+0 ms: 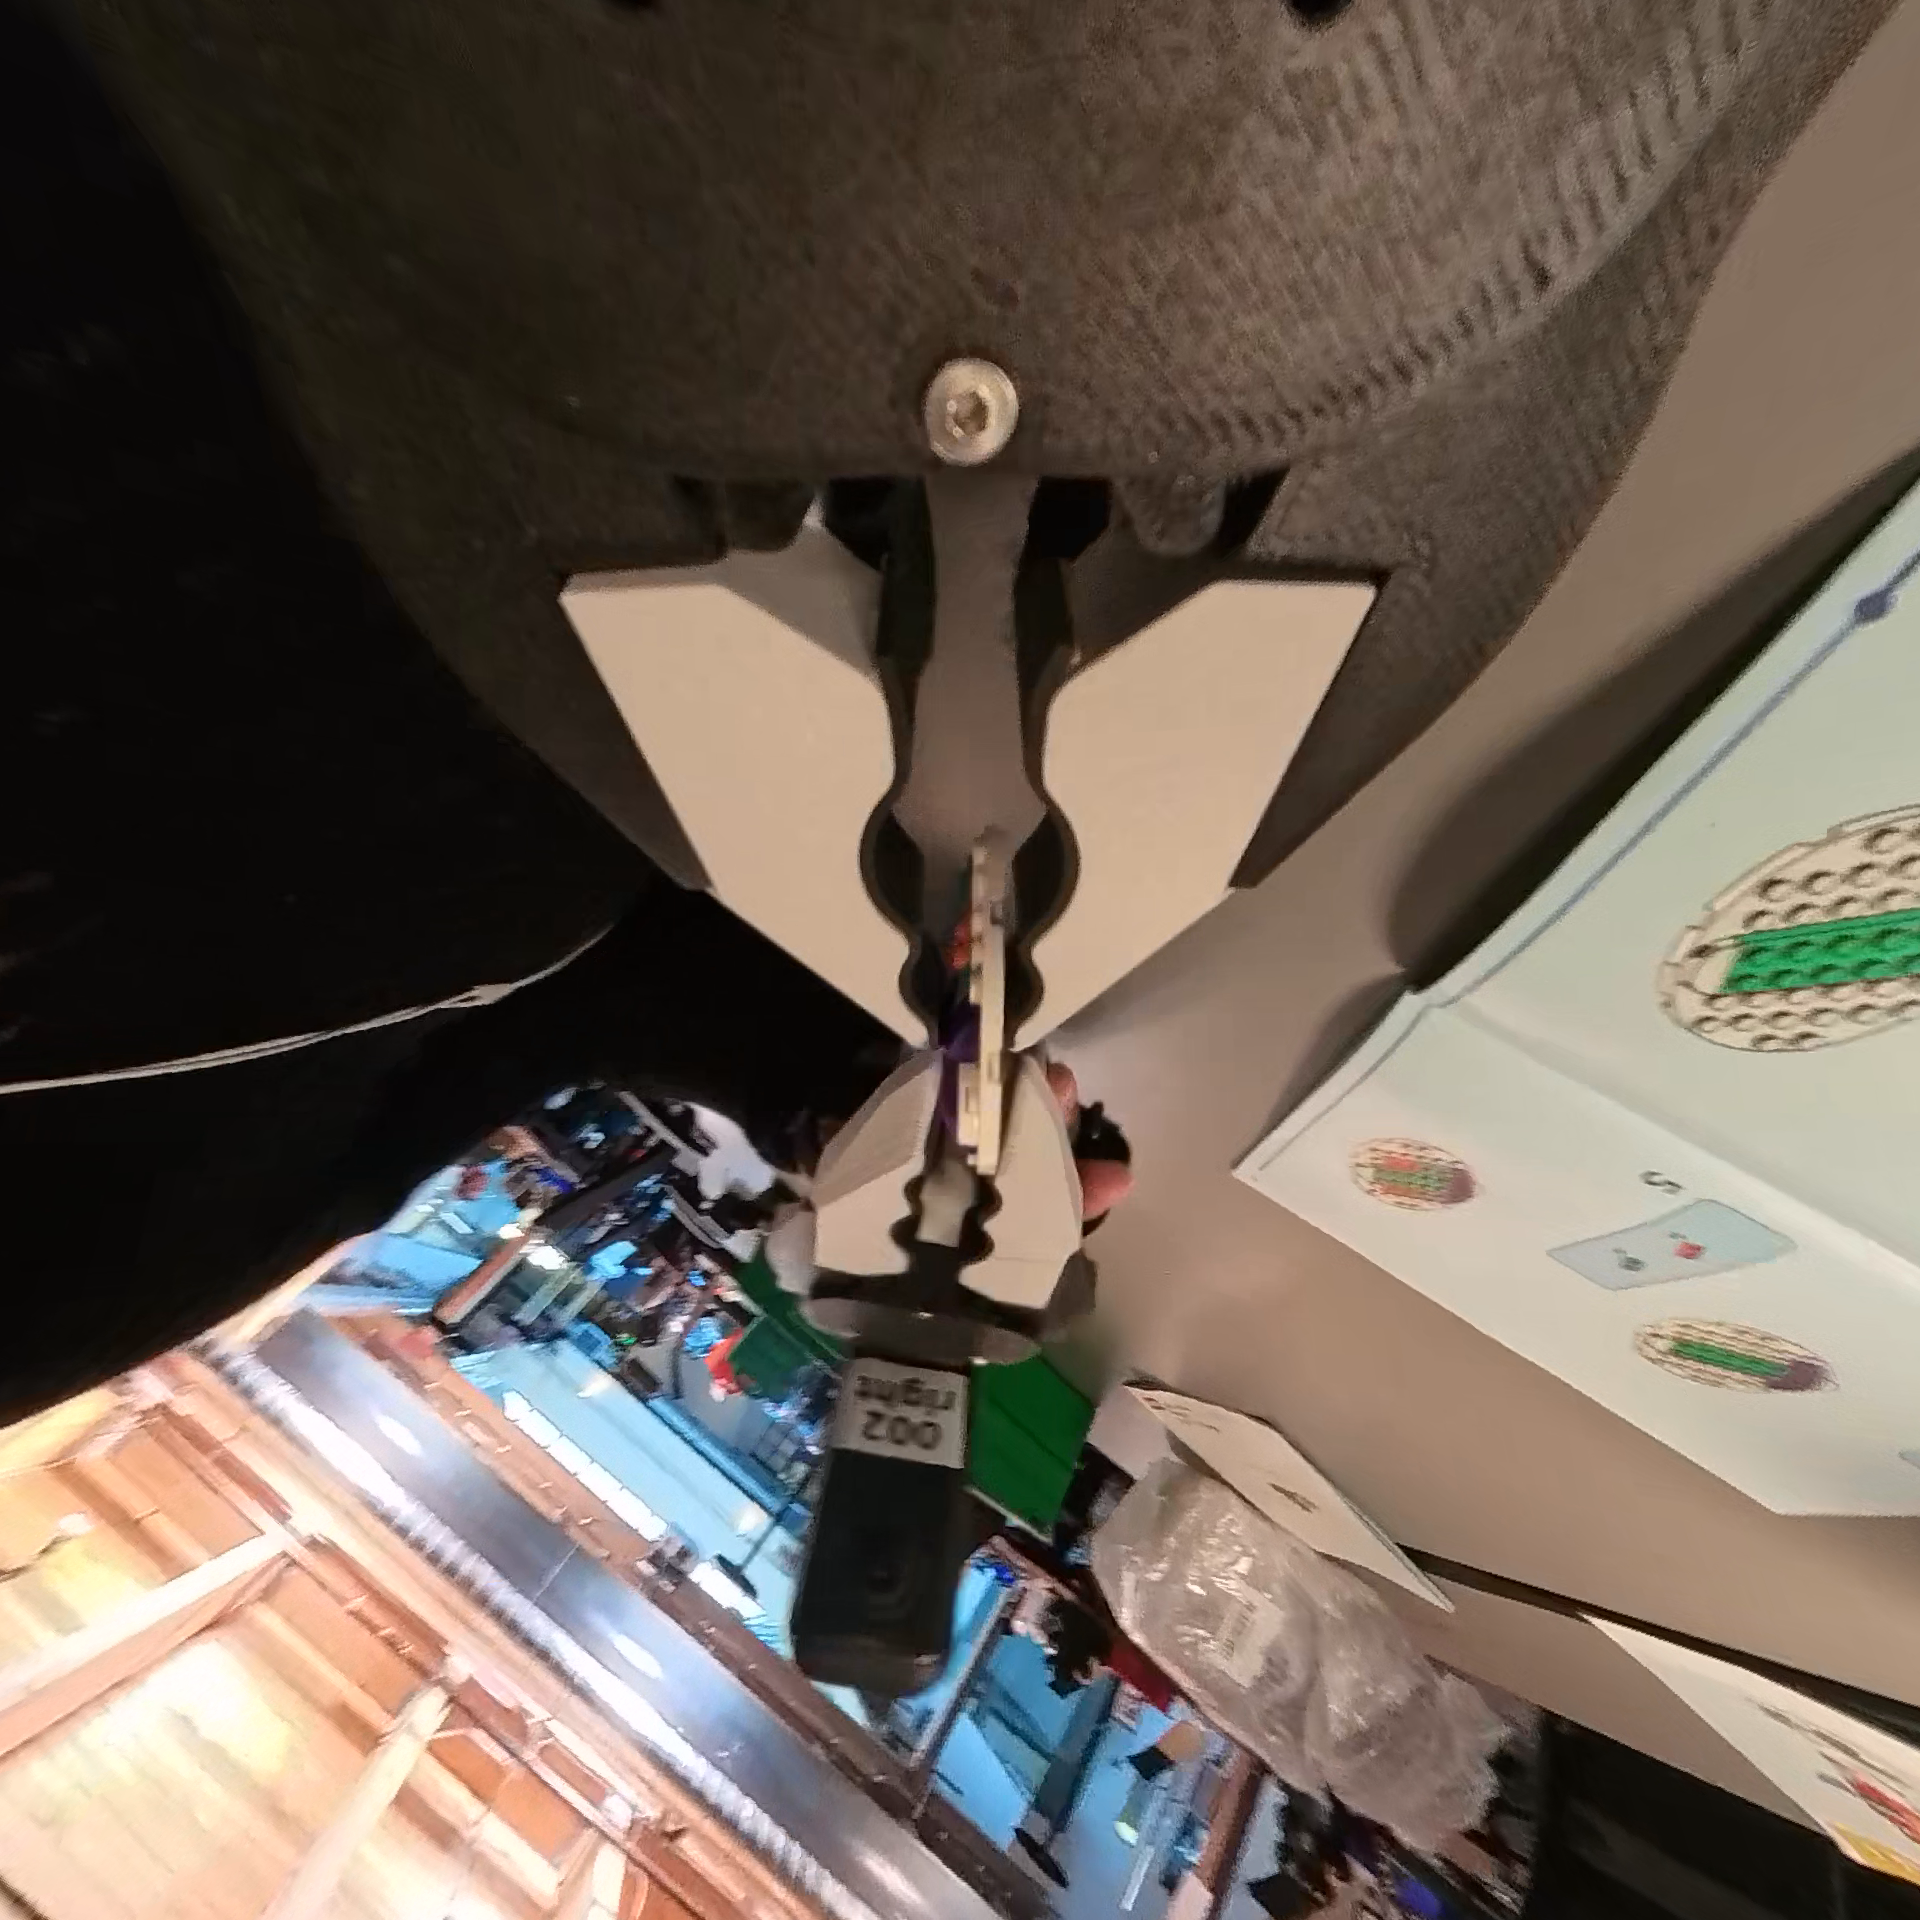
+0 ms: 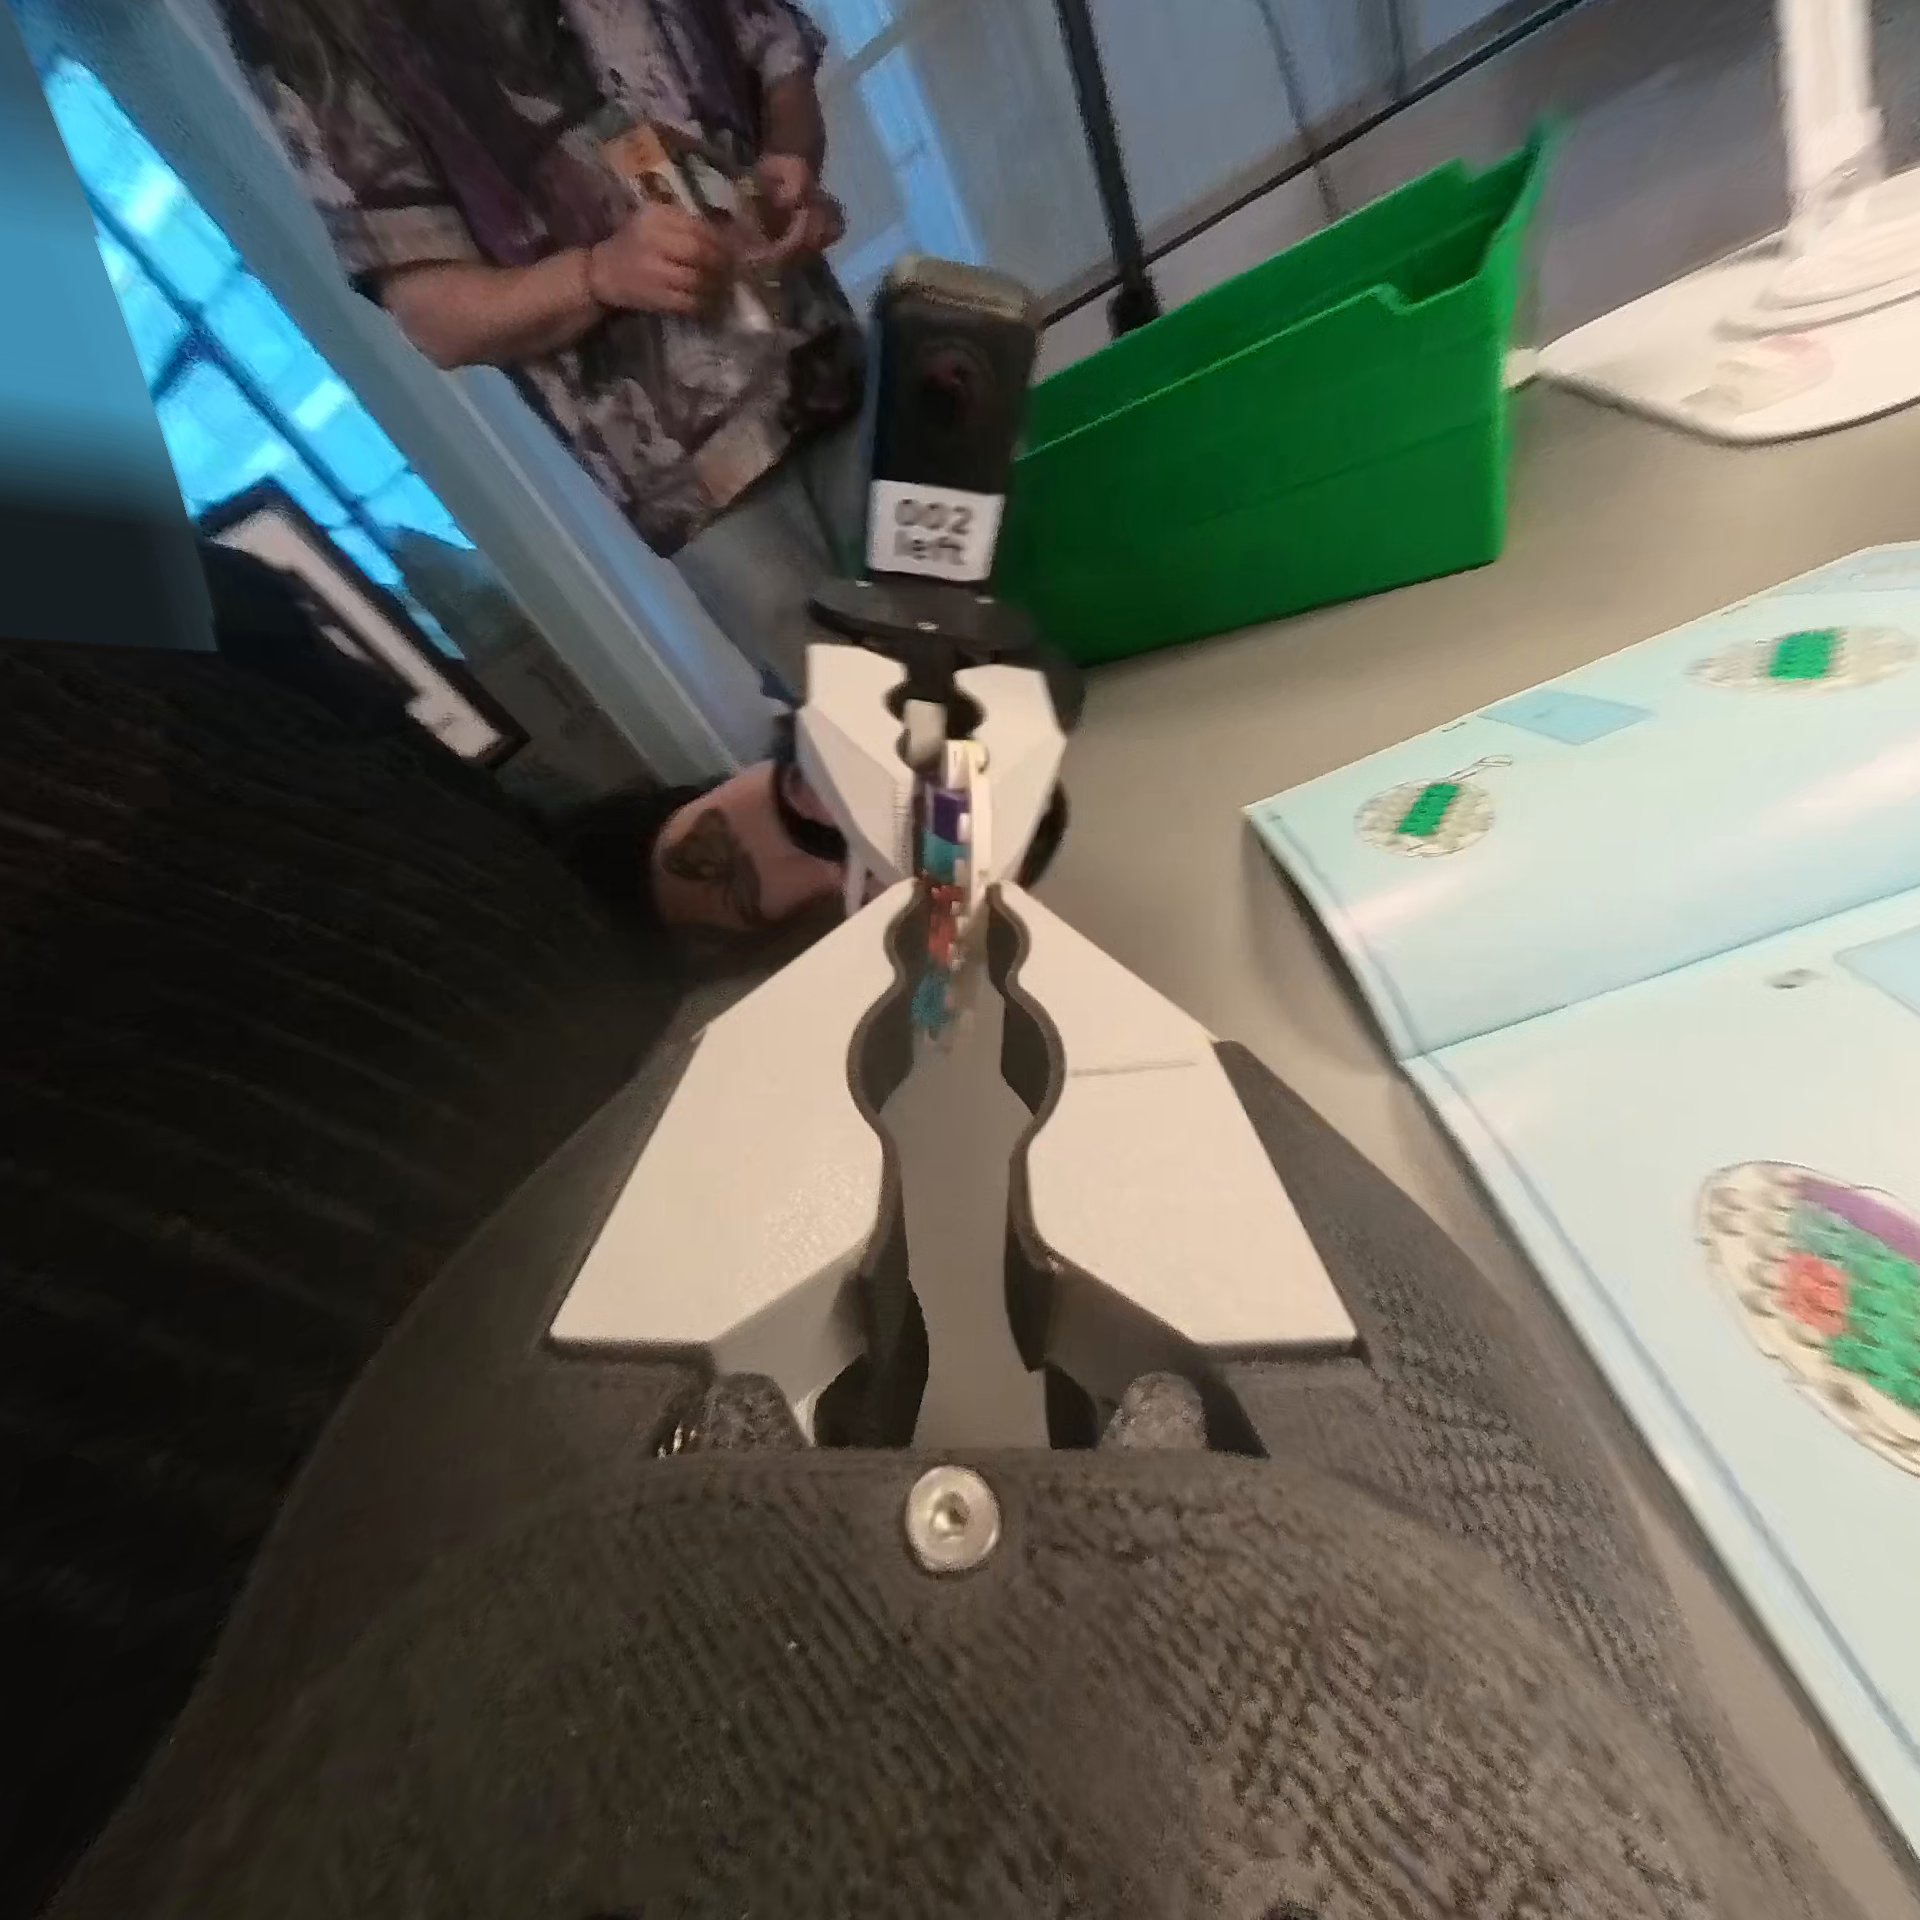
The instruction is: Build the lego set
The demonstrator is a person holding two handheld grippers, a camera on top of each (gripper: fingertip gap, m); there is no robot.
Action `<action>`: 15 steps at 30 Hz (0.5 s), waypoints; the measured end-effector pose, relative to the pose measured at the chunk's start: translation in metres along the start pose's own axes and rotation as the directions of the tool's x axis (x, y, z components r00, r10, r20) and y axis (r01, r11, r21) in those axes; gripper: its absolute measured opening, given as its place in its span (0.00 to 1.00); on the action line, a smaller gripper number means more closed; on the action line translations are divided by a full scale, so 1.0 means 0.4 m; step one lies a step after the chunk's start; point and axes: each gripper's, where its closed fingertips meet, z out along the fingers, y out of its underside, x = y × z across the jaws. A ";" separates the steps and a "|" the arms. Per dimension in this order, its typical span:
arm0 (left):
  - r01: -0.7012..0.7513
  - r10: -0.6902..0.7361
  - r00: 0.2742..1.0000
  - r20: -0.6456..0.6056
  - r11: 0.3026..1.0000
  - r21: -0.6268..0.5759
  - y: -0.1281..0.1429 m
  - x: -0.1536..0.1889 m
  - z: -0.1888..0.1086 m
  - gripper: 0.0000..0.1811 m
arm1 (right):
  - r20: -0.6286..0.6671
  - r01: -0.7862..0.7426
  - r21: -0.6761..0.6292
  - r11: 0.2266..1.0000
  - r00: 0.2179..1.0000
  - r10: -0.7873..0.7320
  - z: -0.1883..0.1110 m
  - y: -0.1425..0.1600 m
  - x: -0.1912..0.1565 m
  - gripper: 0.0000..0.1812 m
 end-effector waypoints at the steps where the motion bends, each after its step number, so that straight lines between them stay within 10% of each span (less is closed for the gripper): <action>1: -0.023 0.023 0.999 0.032 1.000 0.004 -0.003 -0.008 -0.003 0.05 | -0.065 0.050 0.007 0.999 0.997 -0.050 -0.001 -0.003 0.017 0.09; 6: -0.168 0.168 0.961 0.222 0.986 -0.018 -0.015 -0.053 -0.024 0.05 | -0.333 0.411 -0.111 0.905 0.843 -0.423 -0.023 -0.013 0.069 0.17; 12: -0.265 0.307 0.898 0.316 0.949 -0.170 0.017 -0.078 -0.009 0.05 | -0.344 0.680 -0.313 0.663 0.570 -0.746 -0.003 -0.002 0.049 0.11; 15: -0.283 0.342 0.878 0.334 0.935 -0.211 0.027 -0.084 -0.004 0.05 | -0.314 0.683 -0.339 0.647 0.566 -0.762 0.011 0.015 0.046 0.08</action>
